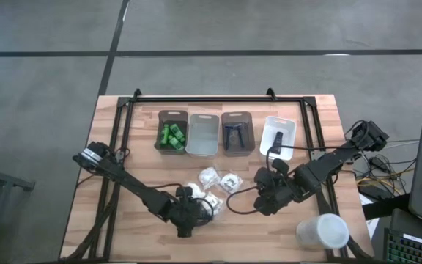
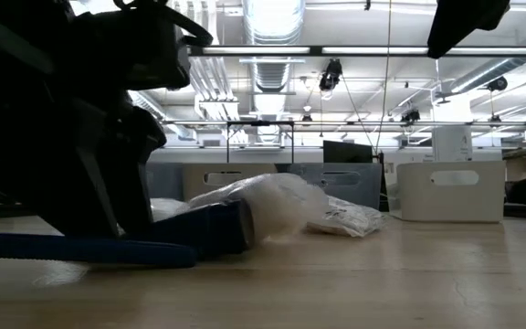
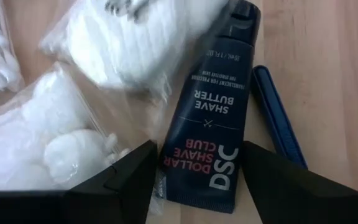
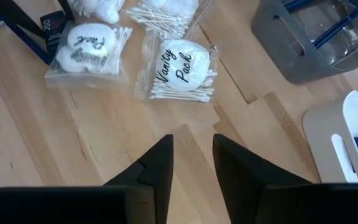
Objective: Pick & Place Travel size toiletries
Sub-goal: Put the blue shave cream into the white bin
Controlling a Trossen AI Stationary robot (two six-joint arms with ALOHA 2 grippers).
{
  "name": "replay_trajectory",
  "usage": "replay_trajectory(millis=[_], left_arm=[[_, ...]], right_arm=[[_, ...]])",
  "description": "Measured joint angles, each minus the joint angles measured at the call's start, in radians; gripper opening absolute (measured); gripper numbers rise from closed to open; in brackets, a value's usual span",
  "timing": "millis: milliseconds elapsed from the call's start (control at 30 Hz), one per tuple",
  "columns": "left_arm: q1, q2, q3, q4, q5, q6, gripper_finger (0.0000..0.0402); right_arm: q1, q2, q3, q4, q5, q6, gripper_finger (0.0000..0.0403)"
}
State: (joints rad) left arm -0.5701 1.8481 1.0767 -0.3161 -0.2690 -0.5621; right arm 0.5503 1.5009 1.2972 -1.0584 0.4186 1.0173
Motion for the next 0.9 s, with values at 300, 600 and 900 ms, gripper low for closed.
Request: replay_trajectory(millis=[300,600,900], left_arm=[[-0.001,0.006,-0.012,0.006,0.048,0.007,0.0229],[-0.003,0.008,-0.017,0.042,0.016,0.105,0.0223],[0.000,0.010,-0.016,0.035,0.050,0.089,0.0200]], right_arm=[[-0.001,0.000,0.000,0.000,0.002,-0.022,0.0145],[-0.001,0.000,0.000,0.000,0.004,-0.034,0.0168],[-0.001,0.000,0.000,0.000,0.027,-0.034,0.0187]])
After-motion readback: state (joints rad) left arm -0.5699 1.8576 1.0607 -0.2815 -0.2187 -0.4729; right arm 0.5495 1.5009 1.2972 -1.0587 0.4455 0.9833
